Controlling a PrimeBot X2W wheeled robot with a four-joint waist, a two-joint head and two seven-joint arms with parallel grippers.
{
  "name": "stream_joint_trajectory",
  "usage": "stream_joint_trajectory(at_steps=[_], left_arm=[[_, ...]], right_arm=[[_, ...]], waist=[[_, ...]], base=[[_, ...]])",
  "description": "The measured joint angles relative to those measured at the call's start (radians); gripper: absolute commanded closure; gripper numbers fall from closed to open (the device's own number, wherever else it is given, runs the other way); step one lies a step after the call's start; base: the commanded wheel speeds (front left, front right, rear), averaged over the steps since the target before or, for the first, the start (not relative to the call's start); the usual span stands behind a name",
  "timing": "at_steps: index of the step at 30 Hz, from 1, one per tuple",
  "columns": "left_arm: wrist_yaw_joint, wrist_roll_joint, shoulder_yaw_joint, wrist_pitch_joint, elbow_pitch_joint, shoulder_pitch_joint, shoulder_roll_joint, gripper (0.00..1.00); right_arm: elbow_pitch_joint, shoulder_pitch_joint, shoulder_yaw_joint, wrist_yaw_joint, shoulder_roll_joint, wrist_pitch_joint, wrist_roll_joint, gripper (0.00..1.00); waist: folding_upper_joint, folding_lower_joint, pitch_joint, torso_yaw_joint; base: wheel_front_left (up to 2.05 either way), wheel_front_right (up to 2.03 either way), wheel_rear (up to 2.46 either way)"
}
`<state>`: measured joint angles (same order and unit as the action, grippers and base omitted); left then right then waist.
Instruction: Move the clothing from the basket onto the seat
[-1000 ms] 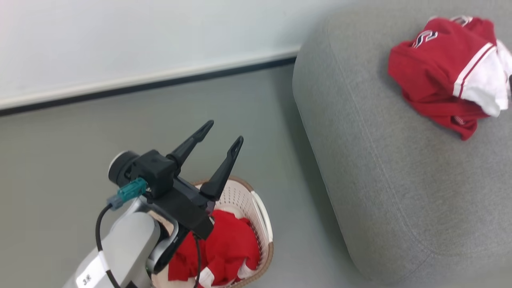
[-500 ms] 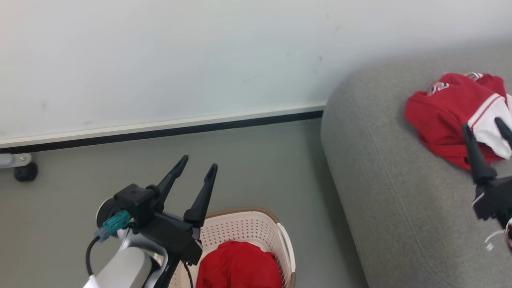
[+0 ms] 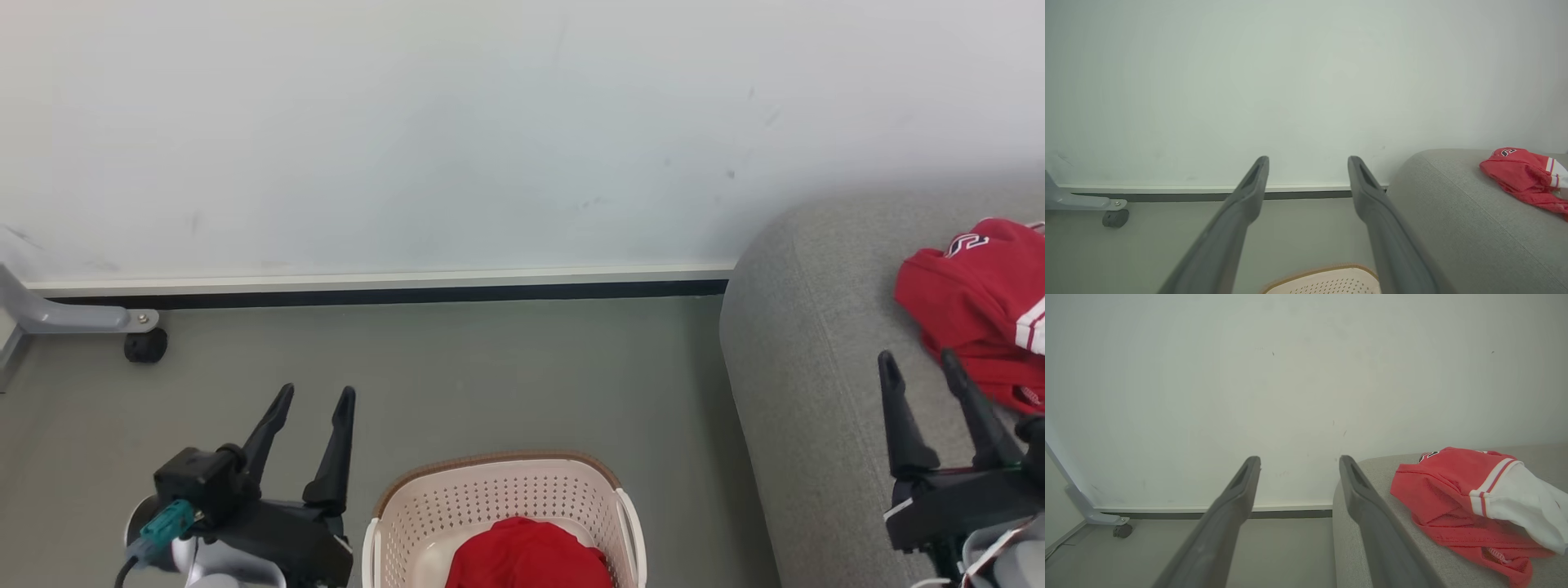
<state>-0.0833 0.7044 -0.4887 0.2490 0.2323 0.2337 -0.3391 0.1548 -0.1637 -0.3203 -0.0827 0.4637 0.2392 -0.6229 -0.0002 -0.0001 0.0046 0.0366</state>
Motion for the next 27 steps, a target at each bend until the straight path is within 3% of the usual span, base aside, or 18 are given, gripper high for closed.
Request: stream_joint_trajectory(at_steps=[11, 27], left_arm=[[-0.031, -0.049, 0.058, 0.001, -0.023, -0.046, -0.006, 0.0], [-0.04, -0.117, 0.151, 0.001, -0.059, -0.086, 0.035, 0.0]], right_arm=[[-0.054, 0.079, 0.027, -0.031, -0.055, 0.009, 0.033, 0.0], [-0.078, 0.1, 0.07, -0.04, -0.104, 0.01, 0.074, 0.0]], waist=[[0.0002, 0.0001, 0.007, 0.009], [0.0002, 0.0001, 0.022, 0.0]], base=[[0.0, 0.0, 0.0], [0.0, 0.0, 0.0]])
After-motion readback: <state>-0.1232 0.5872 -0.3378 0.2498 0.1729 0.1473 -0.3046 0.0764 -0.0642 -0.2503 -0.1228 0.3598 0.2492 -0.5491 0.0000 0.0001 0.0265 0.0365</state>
